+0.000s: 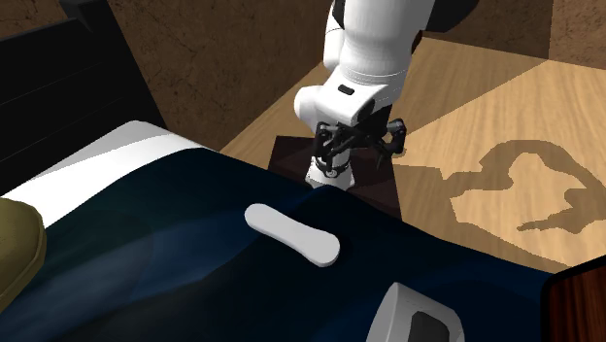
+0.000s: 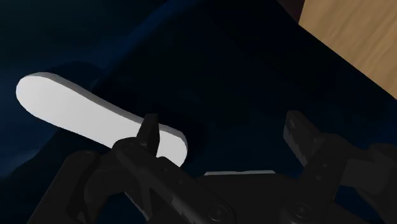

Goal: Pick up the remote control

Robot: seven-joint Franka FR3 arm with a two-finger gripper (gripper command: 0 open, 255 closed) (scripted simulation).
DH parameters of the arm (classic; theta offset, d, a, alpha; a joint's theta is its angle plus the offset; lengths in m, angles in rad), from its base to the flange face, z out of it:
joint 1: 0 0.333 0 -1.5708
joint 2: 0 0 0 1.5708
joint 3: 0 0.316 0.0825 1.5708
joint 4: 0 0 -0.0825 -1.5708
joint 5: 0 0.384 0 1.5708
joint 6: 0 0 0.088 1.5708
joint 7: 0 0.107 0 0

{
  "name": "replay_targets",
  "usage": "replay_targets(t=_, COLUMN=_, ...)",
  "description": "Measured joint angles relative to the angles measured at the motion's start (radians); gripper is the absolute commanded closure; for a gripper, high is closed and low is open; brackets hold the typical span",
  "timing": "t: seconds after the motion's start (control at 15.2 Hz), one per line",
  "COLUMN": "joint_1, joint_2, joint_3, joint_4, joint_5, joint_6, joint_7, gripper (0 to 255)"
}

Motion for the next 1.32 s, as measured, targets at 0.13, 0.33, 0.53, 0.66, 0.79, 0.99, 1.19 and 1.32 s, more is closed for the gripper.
replay_targets(t=0.13, joint_1=0.006, joint_2=-0.006, joint_3=-0.016, joint_4=-0.011, joint_5=-0.011, joint_6=0.006, joint_7=-0.034, gripper=0)
replay_targets(t=0.33, joint_1=0.039, joint_2=0.008, joint_3=-0.103, joint_4=-0.047, joint_5=-0.074, joint_6=0.062, joint_7=-0.249, gripper=0)
replay_targets(t=0.53, joint_1=0.081, joint_2=0.039, joint_3=-0.194, joint_4=-0.078, joint_5=-0.135, joint_6=0.137, joint_7=-0.492, gripper=0)
replay_targets(t=0.66, joint_1=0.111, joint_2=0.092, joint_3=-0.261, joint_4=-0.068, joint_5=-0.172, joint_6=0.19, joint_7=-0.66, gripper=0)
replay_targets(t=0.79, joint_1=0.141, joint_2=0.143, joint_3=-0.328, joint_4=-0.064, joint_5=-0.203, joint_6=0.247, joint_7=-0.829, gripper=0)
replay_targets(t=0.99, joint_1=0.183, joint_2=0.216, joint_3=-0.406, joint_4=-0.047, joint_5=-0.227, joint_6=0.316, joint_7=-1.037, gripper=0)
replay_targets(t=1.19, joint_1=0.189, joint_2=0.239, joint_3=-0.426, joint_4=-0.07, joint_5=-0.234, joint_6=0.366, joint_7=-1.079, gripper=0)
replay_targets(t=1.32, joint_1=0.19, joint_2=0.25, joint_3=-0.434, joint_4=-0.09, joint_5=-0.236, joint_6=0.398, joint_7=-1.086, gripper=0)
